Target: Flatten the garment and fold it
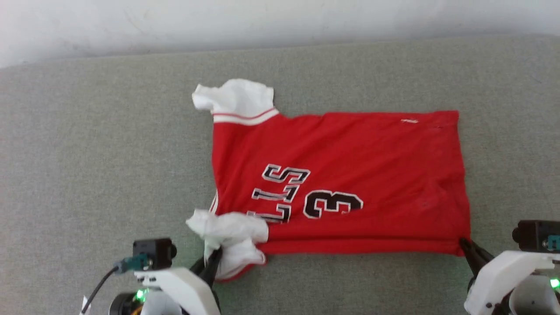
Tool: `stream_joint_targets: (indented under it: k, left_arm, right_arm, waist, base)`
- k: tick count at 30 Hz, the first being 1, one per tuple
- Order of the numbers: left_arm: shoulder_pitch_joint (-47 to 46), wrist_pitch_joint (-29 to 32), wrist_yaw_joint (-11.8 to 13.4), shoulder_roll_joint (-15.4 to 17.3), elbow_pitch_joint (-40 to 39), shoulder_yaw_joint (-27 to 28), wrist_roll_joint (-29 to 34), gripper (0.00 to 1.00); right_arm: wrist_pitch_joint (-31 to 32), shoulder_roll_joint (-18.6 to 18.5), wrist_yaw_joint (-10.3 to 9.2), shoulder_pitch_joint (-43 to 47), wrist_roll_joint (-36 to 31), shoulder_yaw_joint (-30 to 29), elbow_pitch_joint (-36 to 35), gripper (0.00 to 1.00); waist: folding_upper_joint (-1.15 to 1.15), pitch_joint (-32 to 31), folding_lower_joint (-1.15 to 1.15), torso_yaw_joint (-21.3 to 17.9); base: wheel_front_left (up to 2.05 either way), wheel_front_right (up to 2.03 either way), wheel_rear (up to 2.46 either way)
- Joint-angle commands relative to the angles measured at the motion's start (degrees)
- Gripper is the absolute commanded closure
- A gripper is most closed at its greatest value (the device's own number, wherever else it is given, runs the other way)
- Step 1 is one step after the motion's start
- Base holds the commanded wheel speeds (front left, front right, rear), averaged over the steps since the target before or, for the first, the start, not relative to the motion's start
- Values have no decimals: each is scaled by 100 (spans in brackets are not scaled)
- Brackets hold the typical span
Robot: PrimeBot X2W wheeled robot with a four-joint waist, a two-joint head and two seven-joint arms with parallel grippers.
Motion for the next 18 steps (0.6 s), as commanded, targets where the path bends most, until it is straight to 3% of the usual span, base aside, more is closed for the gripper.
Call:
stream_joint_targets:
  k: [1,8,16,17,18]
  left_arm:
    - [187,89,102,69,-106,21,-22,100]
    - [867,505,361,220,-654,-132,-93,100]
    - [1063,537,378,139,-672,-183,-237,100]
    - [1029,490,376,103,-614,-171,-241,66]
    - [987,435,368,62,-561,-163,-242,0]
  right_arm:
    - [50,10,-5,141,55,-27,-88,100]
    - [578,10,-5,768,177,-121,-464,100]
    - [733,10,-5,1003,259,-204,-584,100]
    - [697,10,-5,982,271,-188,-571,100]
    - [655,10,-5,958,279,-179,-554,100]
  waist:
    - [0,-149,-1,-18]
    - [0,-290,-1,-26]
    - [0,-293,-1,-27]
    - [0,-297,-1,-26]
    - [0,-304,-1,-24]
  base:
    - [0,0,0]
    - [0,0,0]
    - [0,0,0]
    - [0,0,0]
    - [0,0,0]
